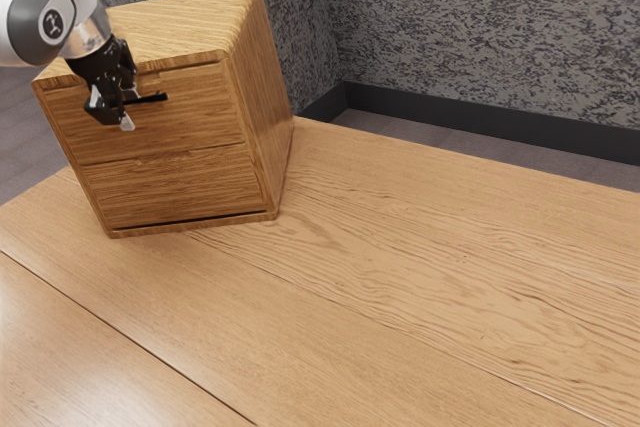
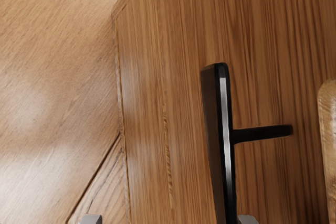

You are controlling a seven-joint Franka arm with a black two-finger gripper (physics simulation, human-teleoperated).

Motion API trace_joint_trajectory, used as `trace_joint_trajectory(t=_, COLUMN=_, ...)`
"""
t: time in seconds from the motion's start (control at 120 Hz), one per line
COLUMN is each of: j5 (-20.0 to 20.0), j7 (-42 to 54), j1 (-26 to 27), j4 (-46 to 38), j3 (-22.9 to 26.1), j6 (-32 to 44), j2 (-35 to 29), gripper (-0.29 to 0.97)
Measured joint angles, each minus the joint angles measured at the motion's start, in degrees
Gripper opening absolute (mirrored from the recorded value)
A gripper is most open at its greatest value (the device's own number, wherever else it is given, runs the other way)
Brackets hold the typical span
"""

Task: Pull the drawer handle with one arm to open the drawer

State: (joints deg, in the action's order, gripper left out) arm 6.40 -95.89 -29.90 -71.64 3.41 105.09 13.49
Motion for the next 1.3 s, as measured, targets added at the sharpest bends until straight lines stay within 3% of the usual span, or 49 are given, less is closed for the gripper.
trace_joint_trajectory(t=1.3, j5=-2.2, j7=-2.9, j1=2.6, j4=-24.7, j3=-2.1, j6=7.8, j2=-18.6, gripper=0.2)
